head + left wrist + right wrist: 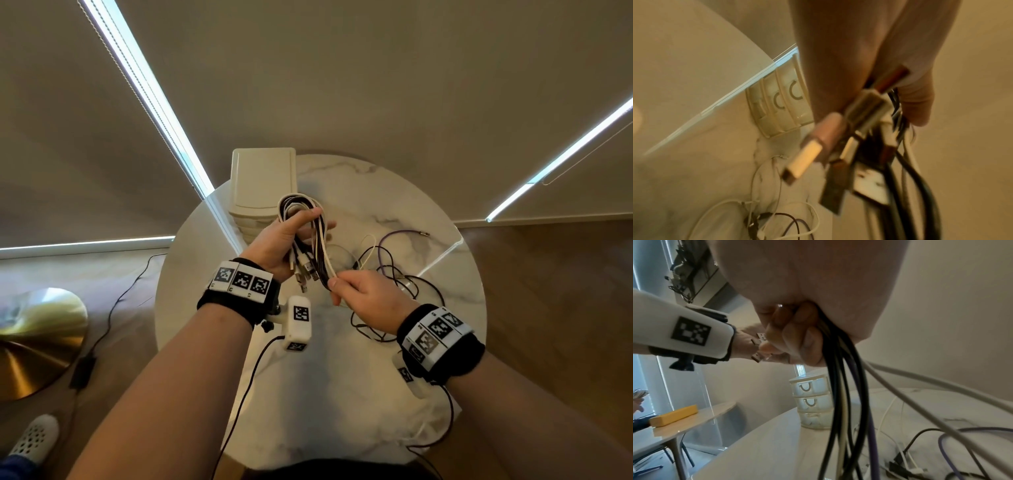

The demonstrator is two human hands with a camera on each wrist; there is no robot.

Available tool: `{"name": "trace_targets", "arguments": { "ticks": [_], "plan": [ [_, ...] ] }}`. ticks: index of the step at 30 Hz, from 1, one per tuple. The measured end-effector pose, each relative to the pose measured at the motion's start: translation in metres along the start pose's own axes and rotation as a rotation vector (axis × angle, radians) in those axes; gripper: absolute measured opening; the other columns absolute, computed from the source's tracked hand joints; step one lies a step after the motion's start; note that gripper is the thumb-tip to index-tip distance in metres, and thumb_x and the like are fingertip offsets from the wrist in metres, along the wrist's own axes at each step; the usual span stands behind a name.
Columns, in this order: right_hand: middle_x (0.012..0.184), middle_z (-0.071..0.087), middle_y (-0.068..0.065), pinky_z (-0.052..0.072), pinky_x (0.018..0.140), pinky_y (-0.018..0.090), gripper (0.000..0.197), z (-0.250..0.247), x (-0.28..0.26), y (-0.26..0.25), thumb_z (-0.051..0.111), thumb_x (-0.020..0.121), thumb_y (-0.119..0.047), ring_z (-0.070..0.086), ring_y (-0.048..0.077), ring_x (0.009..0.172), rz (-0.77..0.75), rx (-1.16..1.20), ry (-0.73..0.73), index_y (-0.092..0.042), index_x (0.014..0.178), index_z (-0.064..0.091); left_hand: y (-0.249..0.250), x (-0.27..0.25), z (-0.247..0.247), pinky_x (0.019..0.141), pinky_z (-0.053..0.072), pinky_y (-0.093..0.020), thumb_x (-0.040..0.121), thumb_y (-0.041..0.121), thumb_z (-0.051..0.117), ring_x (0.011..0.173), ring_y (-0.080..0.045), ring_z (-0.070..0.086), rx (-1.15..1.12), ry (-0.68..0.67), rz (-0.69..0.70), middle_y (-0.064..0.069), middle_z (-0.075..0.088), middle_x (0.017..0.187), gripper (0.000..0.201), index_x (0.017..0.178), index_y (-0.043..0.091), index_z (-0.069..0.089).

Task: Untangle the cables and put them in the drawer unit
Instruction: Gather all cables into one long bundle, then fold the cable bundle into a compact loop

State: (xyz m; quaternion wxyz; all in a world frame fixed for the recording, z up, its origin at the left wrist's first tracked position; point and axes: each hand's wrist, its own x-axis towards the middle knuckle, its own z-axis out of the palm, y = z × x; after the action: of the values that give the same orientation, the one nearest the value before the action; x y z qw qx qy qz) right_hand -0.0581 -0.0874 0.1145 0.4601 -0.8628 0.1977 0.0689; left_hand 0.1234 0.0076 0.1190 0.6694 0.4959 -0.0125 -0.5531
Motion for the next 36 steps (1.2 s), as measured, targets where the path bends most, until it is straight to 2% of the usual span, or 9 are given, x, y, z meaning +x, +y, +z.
{"name": "trace_targets", "arguments": {
  "ticks": [3,8,17,20,22,25,29,31,36],
  "plan": [
    [0.054,0.042,-0.007,0.035,0.055,0.029,0.043,-0.003,-0.002,-0.002,0.045,0.106,-0.038,0.039,0.007,0.048,0.005,0.056,0.011,-0.012,0.077,0.061,0.004,-0.005,0.006,0.094,0.058,-0.052,0.101,0.028,0.061,0.099,-0.026,0.076,-0.056,-0.083,-0.041,-0.018,0.073,0.123,0.039,0.134,0.008,0.054],
    [0.059,0.041,-0.001,0.033,0.053,0.027,0.045,-0.004,0.0,-0.004,0.043,0.107,-0.039,0.037,0.012,0.051,0.014,0.119,-0.023,-0.011,0.075,0.058,0.0,-0.008,0.016,0.085,0.053,-0.037,0.103,0.027,0.062,0.063,-0.012,0.056,-0.058,-0.06,-0.005,0.0,0.06,0.077,0.017,0.095,0.014,0.056],
    [0.056,0.056,-0.007,0.045,0.054,0.022,0.042,-0.006,-0.003,0.012,0.052,0.097,-0.058,0.054,0.003,0.048,0.003,0.11,0.021,-0.018,0.087,0.061,0.021,-0.004,0.011,0.06,0.06,-0.036,0.105,0.021,0.057,0.078,-0.023,0.075,-0.024,0.106,0.186,0.003,0.047,0.061,0.021,0.086,0.014,0.056],
    [0.062,0.063,-0.012,0.046,0.058,0.015,0.029,-0.003,-0.008,0.024,0.057,0.097,-0.057,0.062,0.003,0.054,0.0,0.062,0.031,-0.03,0.086,0.059,0.031,-0.004,0.005,0.074,0.063,-0.042,0.105,0.025,0.059,0.054,-0.017,0.059,-0.142,0.151,0.258,0.004,0.045,0.061,0.022,0.086,0.014,0.056],
    [0.06,0.059,-0.021,0.042,0.059,0.012,0.022,-0.004,-0.012,0.031,0.057,0.097,-0.055,0.058,0.0,0.056,0.0,0.063,0.072,-0.038,0.084,0.058,0.035,-0.002,-0.001,0.068,0.061,-0.038,0.105,0.024,0.059,0.049,-0.014,0.049,-0.196,0.169,0.276,0.003,0.044,0.063,0.023,0.084,0.015,0.056],
    [0.062,0.059,-0.017,0.043,0.059,0.02,0.04,-0.013,-0.012,0.036,0.047,0.093,-0.069,0.056,0.003,0.057,0.002,0.034,0.124,-0.034,0.095,0.067,0.037,0.0,-0.012,0.056,0.053,-0.029,0.105,0.025,0.057,0.048,-0.011,0.045,-0.249,0.17,0.278,0.003,0.043,0.064,0.026,0.081,0.016,0.055],
    [0.057,0.046,-0.004,0.035,0.052,0.024,0.054,-0.048,-0.008,0.037,0.041,0.096,-0.066,0.039,0.004,0.044,0.031,0.056,0.199,-0.022,0.083,0.071,0.039,0.004,-0.031,0.053,0.047,-0.023,0.105,0.031,0.056,0.044,-0.006,0.039,-0.301,0.039,0.179,0.008,0.041,0.062,0.028,0.081,0.018,0.055],
    [0.061,0.05,0.007,0.035,0.053,0.026,0.049,-0.07,-0.004,0.031,0.05,0.095,-0.063,0.04,0.013,0.047,0.003,0.014,0.239,-0.021,0.081,0.071,0.04,-0.001,-0.037,0.052,0.048,-0.022,0.104,0.032,0.056,0.043,-0.004,0.041,-0.229,-0.103,0.093,0.009,0.042,0.061,0.026,0.083,0.017,0.057],
    [0.057,0.048,-0.012,0.03,0.051,0.021,0.035,-0.106,0.016,-0.004,0.062,0.094,-0.054,0.041,0.002,0.052,-0.074,-0.089,0.276,-0.025,0.075,0.065,0.034,-0.012,-0.014,0.05,0.05,-0.019,0.095,0.033,0.068,0.044,-0.003,0.038,0.202,-0.237,-0.016,-0.001,0.061,0.082,0.02,0.096,0.016,0.058]
  ]
}}
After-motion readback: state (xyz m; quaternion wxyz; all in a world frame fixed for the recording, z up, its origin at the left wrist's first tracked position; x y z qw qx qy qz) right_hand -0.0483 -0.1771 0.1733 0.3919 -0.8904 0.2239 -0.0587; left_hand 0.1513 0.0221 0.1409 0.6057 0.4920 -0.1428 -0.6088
